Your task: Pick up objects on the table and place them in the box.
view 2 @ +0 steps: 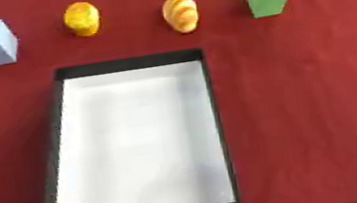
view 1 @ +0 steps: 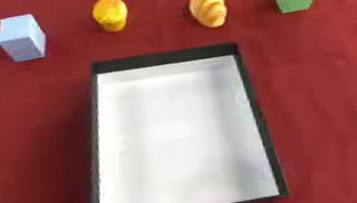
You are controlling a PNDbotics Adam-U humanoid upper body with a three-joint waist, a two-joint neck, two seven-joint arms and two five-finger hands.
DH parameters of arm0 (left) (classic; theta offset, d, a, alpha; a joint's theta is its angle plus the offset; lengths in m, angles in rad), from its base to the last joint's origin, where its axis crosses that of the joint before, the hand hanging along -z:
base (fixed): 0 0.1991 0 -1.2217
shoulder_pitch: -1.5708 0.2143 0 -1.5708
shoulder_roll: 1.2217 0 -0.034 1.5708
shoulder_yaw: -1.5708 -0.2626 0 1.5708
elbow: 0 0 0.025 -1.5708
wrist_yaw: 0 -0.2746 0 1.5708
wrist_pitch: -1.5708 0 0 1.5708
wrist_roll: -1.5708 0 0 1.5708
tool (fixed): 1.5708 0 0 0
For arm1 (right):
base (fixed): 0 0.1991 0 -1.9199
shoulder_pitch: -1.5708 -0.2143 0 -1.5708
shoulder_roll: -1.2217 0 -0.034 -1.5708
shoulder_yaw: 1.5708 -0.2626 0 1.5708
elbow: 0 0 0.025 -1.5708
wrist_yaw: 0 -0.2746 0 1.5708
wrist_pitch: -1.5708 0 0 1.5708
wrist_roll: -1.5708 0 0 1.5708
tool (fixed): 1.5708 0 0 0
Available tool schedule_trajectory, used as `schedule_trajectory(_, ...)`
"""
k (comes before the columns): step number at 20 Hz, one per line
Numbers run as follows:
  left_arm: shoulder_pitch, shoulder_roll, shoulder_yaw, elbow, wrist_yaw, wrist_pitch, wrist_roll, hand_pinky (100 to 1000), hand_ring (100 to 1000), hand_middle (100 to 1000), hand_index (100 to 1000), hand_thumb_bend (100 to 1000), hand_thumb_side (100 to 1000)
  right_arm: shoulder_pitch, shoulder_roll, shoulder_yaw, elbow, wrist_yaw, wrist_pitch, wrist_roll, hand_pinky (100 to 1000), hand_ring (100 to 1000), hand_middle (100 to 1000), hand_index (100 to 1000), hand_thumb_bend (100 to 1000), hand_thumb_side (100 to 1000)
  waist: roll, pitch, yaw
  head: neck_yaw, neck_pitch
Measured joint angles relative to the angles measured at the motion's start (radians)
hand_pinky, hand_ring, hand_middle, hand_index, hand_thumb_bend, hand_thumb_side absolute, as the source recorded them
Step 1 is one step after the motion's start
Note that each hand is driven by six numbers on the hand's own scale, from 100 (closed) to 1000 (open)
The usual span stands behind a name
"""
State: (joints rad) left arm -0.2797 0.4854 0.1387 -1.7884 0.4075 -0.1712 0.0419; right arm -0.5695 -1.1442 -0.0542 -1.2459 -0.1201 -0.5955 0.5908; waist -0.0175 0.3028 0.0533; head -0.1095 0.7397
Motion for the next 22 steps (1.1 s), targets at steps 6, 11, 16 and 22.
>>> schedule_trajectory(6, 0.0, 0.014, -0.001, 0.0, -0.003, -0.005, 0.003, 806, 773, 733, 808, 109, 750, -0.069, -0.016, 0.034, 0.092, 0.181, 0.002, 0.002, 930, 933, 874, 887, 310, 526, -0.01, 0.0, 0.0, -0.002, -0.005)
schedule_trajectory(11, 0.0, 0.017, -0.006, -0.001, -0.004, -0.006, 0.002, 806, 773, 733, 808, 110, 753, -0.109, -0.014, 0.052, 0.123, 0.287, -0.015, -0.015, 939, 953, 897, 906, 395, 475, -0.01, 0.0, 0.001, -0.007, -0.024)
schedule_trajectory(16, 0.0, 0.017, -0.007, -0.001, -0.005, -0.005, -0.002, 807, 773, 734, 808, 109, 754, -0.154, 0.008, 0.072, 0.14, 0.333, -0.033, -0.033, 949, 963, 901, 911, 447, 398, -0.01, 0.0, 0.004, -0.016, -0.039)
schedule_trajectory(22, 0.0, 0.017, -0.013, -0.001, -0.005, -0.003, -0.007, 807, 775, 734, 809, 108, 757, -0.22, 0.056, 0.105, 0.155, 0.337, -0.02, -0.02, 959, 966, 893, 909, 451, 381, -0.01, 0.001, 0.009, -0.025, -0.046)
